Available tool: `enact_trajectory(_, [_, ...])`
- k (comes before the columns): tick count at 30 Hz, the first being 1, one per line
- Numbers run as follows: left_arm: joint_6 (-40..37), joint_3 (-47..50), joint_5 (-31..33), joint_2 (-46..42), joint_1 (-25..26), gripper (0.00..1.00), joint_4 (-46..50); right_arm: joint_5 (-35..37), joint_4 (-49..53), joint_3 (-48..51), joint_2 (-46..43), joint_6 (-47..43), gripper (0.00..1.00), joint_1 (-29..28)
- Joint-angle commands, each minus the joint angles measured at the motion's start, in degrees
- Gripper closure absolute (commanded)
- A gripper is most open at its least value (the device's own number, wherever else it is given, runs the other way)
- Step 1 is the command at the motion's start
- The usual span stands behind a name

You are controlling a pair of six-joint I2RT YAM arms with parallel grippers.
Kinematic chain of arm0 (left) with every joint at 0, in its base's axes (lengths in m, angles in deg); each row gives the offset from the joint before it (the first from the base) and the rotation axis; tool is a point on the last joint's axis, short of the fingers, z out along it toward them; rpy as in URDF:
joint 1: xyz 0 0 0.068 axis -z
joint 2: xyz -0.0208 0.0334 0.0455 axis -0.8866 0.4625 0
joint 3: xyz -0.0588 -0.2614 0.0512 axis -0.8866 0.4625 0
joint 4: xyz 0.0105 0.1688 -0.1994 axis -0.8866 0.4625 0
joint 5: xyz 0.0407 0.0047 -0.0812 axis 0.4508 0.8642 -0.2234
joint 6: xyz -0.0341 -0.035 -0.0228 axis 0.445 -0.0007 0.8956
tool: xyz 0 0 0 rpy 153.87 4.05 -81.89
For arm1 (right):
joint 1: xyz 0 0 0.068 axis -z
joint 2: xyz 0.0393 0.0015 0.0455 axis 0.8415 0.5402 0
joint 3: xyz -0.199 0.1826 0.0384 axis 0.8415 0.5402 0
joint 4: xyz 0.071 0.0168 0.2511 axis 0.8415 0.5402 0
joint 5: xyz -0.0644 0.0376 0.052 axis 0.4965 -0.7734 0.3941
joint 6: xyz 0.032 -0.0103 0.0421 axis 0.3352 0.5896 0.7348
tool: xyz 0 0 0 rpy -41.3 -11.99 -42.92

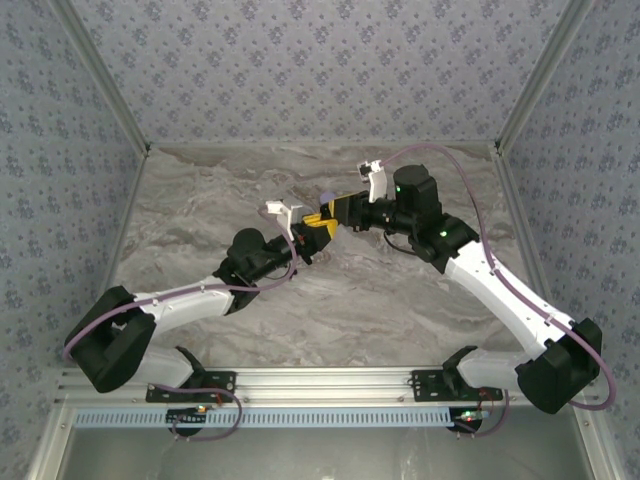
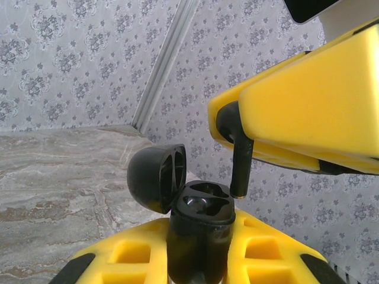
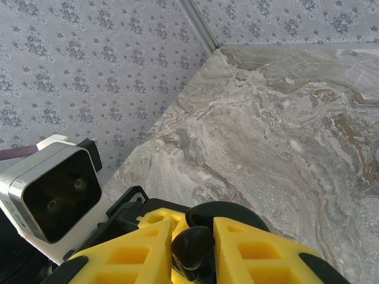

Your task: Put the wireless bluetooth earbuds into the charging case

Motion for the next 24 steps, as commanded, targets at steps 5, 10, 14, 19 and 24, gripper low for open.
enact_trajectory(5, [0.65,-2.17,-1.64,-2.25,0.54,0.82,-3.07,1.06,0.34,-0.65,0.52,-1.48,0.76,-0.52])
enact_trajectory(10, [0.74,-2.26,-1.76,-2.32,0.55,0.82,-3.15,1.33,0.51,-0.48,0.84,-1.47,0.76,-0.52])
enact_trajectory(14, [0.65,-2.30,-1.75,-2.26,0.54,0.82,-2.71,1.60,0.63,-0.31,0.94,-1.53,0.76,-0.57])
enact_trajectory(19, [0.75,-2.35,-1.10,-2.37,0.58,0.82,-2.44,1.69,0.82,-0.44,1.07,-1.68,0.76,-0.57])
enact_trajectory(24, [0.64,-2.44,0.23,-2.70,0.56,0.82,-1.82,1.51,1.99,-0.32,0.80,-1.97,0.76,-0.67])
